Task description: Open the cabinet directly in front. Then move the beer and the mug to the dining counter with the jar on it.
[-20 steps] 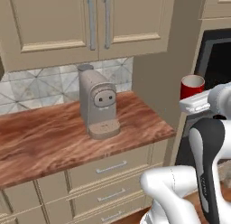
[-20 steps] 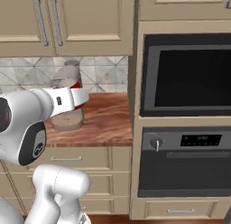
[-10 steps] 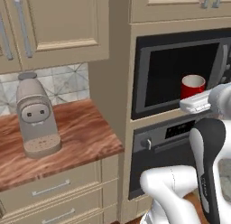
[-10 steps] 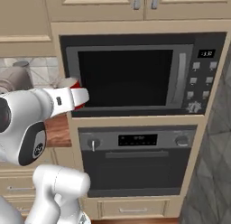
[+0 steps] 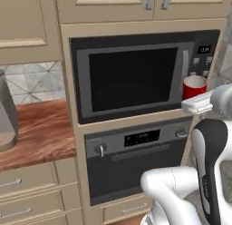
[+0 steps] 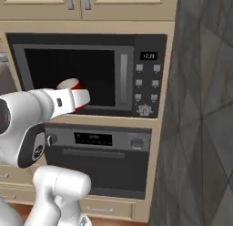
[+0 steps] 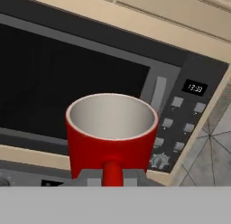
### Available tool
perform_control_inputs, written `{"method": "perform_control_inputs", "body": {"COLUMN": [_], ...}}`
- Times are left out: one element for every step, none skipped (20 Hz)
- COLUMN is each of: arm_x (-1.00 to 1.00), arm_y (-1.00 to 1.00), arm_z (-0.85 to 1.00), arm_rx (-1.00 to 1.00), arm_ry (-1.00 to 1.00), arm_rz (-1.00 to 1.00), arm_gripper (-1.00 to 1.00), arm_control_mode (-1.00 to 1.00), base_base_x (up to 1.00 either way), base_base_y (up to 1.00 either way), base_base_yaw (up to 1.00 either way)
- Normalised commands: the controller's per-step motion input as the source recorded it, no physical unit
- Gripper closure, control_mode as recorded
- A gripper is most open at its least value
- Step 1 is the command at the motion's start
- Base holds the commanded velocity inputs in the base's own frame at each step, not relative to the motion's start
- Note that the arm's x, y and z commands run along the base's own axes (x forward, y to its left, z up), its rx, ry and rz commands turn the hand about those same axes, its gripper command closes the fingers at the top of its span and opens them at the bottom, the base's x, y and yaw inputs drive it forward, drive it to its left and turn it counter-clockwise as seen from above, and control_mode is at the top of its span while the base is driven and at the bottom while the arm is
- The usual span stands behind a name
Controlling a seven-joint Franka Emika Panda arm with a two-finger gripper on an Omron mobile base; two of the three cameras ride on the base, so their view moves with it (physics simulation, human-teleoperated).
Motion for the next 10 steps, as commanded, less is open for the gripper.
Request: {"method": "perform_control_inputs", "body": {"arm_x": [0.0,0.0,0.0,0.0,0.0,0.0,0.0,0.0,0.0,0.0], "arm_y": [0.0,0.0,0.0,0.0,0.0,0.0,0.0,0.0,0.0,0.0], "arm_z": [0.0,0.0,0.0,0.0,0.0,0.0,0.0,0.0,0.0,0.0], "arm_rx": [0.0,0.0,0.0,0.0,0.0,0.0,0.0,0.0,0.0,0.0], "arm_ry": [0.0,0.0,0.0,0.0,0.0,0.0,0.0,0.0,0.0,0.0], "arm_rz": [0.0,0.0,0.0,0.0,0.0,0.0,0.0,0.0,0.0,0.0], "arm_gripper": [1.0,1.0,1.0,1.0,1.0,1.0,1.0,1.0,1.0,1.0], "arm_control_mode": [1.0,1.0,1.0,1.0,1.0,1.0,1.0,1.0,1.0,1.0], "base_base_x": [-0.54,-0.59,-0.64,-0.68,-0.71,-0.81,-0.82,-0.79,-0.71,-0.63], "base_base_y": [-1.0,-0.96,-0.84,-0.75,-0.66,-0.54,-0.46,-0.41,-0.32,-0.25], "base_base_yaw": [0.44,0.47,0.52,0.55,0.59,0.64,0.67,0.7,0.74,0.77]}}
